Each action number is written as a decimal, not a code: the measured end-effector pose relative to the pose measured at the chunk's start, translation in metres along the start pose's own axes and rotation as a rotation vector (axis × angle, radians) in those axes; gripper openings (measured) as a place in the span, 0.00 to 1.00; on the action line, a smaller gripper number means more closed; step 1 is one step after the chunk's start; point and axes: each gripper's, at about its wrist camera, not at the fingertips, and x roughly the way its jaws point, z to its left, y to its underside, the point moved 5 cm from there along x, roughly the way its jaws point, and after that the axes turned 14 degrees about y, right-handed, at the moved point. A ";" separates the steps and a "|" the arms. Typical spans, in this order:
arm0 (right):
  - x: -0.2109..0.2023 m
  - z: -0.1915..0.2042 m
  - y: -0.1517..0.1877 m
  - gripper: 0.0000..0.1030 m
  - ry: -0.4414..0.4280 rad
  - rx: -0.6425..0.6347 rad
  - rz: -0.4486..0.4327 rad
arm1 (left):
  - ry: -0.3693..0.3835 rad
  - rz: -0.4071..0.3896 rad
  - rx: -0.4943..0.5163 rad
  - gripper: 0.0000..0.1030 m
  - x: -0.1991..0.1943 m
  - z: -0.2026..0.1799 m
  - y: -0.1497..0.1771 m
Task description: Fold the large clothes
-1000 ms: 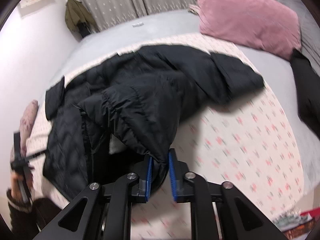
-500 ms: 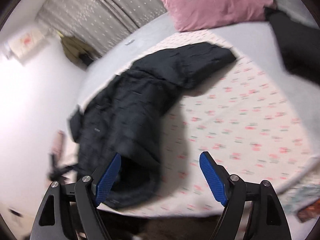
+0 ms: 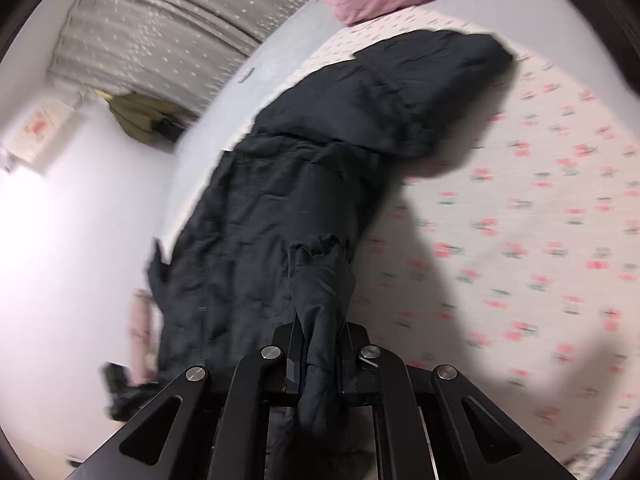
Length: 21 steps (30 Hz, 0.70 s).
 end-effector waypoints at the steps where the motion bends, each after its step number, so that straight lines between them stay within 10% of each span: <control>1: 0.003 -0.010 0.006 0.08 0.061 -0.011 0.012 | -0.035 0.022 0.006 0.07 0.003 0.005 0.005; 5: 0.036 -0.044 0.032 0.09 0.242 -0.043 0.123 | -0.147 0.121 0.012 0.08 0.020 0.031 0.029; 9: 0.036 -0.054 0.037 0.11 0.233 -0.044 0.122 | -0.200 0.125 0.074 0.15 0.001 0.028 0.031; 15: 0.001 -0.044 0.004 0.29 0.308 -0.049 0.014 | -0.271 0.012 0.171 0.67 -0.021 0.006 0.004; 18: 0.002 -0.030 -0.016 0.68 0.280 -0.034 -0.032 | -0.264 -0.048 0.164 0.68 -0.025 0.004 -0.022; 21: 0.011 -0.018 -0.031 0.73 0.280 -0.035 -0.055 | -0.289 -0.082 0.157 0.68 -0.024 0.003 -0.045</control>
